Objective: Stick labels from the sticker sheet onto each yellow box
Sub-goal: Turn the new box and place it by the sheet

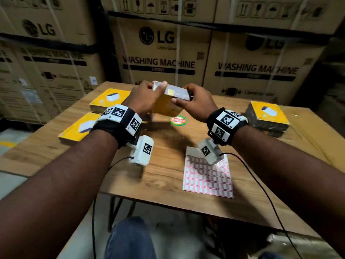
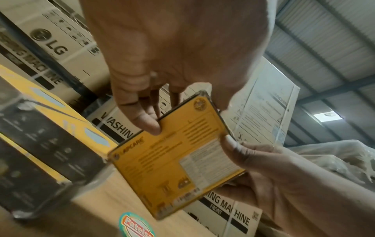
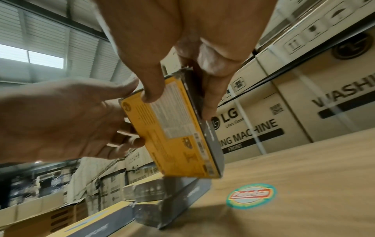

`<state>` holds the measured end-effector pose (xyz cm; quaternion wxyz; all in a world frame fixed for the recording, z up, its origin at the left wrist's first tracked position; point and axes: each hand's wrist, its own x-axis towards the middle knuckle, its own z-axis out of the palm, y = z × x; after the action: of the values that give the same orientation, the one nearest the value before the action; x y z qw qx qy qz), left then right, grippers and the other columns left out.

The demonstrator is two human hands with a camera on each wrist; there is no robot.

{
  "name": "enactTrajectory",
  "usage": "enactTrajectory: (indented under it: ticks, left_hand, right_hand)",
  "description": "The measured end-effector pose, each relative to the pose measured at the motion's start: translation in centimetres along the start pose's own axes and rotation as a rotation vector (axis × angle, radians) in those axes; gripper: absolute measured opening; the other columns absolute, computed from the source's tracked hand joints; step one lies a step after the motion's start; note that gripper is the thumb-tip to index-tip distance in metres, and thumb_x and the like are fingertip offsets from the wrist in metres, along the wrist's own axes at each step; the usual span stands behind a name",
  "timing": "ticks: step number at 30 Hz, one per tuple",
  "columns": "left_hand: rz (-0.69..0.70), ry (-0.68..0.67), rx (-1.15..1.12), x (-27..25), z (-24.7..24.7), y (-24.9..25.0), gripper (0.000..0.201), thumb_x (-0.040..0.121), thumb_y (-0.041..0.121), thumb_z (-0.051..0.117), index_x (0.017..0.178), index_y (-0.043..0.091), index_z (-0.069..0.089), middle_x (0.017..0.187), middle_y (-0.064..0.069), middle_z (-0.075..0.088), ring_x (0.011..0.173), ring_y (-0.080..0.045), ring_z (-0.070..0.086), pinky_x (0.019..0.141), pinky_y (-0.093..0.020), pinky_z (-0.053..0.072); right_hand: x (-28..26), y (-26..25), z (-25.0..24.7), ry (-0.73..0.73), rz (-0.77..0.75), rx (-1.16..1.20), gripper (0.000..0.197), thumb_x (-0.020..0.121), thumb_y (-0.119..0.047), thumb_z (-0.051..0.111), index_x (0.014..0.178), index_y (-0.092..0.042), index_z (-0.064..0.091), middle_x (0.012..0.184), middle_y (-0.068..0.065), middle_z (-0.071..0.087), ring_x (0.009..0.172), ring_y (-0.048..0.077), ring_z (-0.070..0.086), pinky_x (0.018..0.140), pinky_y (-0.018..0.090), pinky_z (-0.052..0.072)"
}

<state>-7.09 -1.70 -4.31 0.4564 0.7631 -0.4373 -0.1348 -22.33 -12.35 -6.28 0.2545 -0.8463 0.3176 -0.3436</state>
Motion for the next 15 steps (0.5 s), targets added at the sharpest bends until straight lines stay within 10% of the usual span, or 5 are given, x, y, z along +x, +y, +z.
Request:
enactTrajectory:
  ticks: [9, 15]
  left_hand:
    - [0.182, -0.227, 0.186, 1.6, 6.4, 0.5, 0.036, 0.089, 0.033, 0.067, 0.123, 0.023, 0.060, 0.118, 0.003, 0.067, 0.107, -0.015, 0.062, 0.091, -0.028, 0.046]
    - [0.043, -0.460, 0.204, 1.8, 9.2, 0.4, 0.067, 0.088, 0.026, 0.071, 0.137, 0.017, 0.027, 0.116, -0.005, 0.065, 0.097, -0.022, 0.065, 0.072, -0.031, 0.051]
  right_hand:
    - [-0.3, 6.5, -4.1, 0.065, 0.252, 0.127, 0.045, 0.074, -0.054, 0.075, 0.097, -0.020, 0.058, 0.091, 0.001, 0.067, 0.085, 0.019, 0.067, 0.069, 0.046, 0.059]
    - [0.1, 8.4, -4.6, 0.090, 0.487, 0.212, 0.052, 0.076, -0.051, 0.075, 0.107, -0.011, 0.058, 0.102, 0.006, 0.064, 0.089, 0.023, 0.067, 0.061, 0.042, 0.061]
